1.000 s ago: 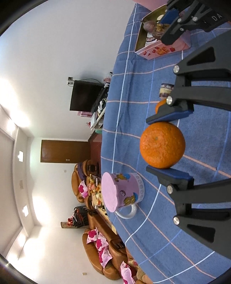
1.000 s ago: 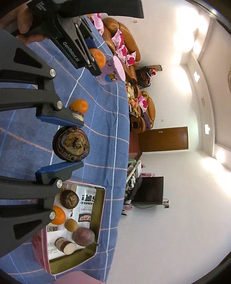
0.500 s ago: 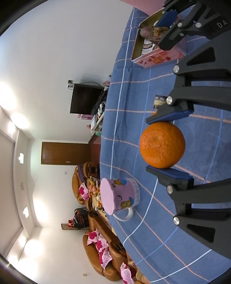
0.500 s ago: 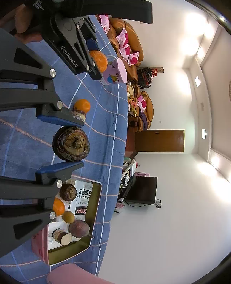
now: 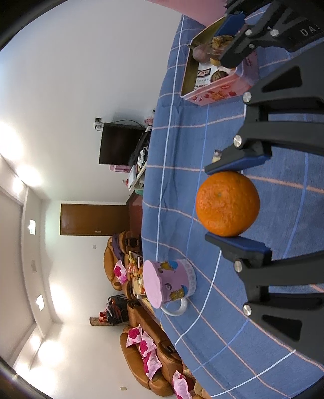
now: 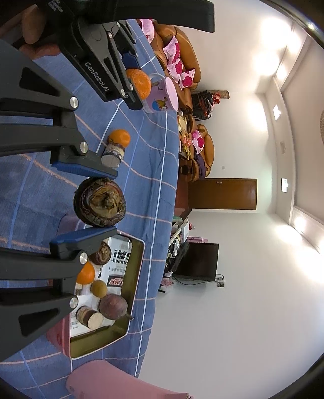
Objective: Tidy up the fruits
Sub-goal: 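Carry the brown fruit and the orange over the pink tin box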
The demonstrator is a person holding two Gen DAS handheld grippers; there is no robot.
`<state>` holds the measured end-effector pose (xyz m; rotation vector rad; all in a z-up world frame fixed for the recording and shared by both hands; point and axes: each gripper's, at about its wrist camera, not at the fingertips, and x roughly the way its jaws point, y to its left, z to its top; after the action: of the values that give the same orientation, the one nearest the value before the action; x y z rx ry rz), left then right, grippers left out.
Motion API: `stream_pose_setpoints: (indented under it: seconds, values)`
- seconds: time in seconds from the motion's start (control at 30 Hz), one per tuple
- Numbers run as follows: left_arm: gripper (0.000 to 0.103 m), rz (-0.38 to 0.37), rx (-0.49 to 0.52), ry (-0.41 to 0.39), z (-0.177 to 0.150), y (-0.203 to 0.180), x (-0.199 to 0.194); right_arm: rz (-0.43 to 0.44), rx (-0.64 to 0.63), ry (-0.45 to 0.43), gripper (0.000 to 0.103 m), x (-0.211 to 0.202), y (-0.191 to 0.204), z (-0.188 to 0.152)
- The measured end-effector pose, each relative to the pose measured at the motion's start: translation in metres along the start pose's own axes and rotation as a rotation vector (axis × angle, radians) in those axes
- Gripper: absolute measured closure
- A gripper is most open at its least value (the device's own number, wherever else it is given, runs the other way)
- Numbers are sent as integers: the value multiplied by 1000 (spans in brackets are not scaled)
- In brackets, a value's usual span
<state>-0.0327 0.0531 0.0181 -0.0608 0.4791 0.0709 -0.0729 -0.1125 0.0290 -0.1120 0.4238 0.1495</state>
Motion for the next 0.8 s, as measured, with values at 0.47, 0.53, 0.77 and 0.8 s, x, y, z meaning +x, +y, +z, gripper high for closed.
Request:
stream_pose_setpoints:
  seconds: [0.47,0.53,0.77,0.8]
  values:
    - [55,-37,61,1,-3,-40,-3,-36,-1,-12,63,-10,-23,-4]
    - [55,-50,73,0,-4,-49,-3,-45,6,-12,63,-10,-30,-4]
    - [55,-88,114,7,-5,-79,-2,-77,38,-7,63,-10,-57,-5]
    - [55,-100,123,12,-5,-85,-1,-79,41,-6,63,-10,-60,-5]
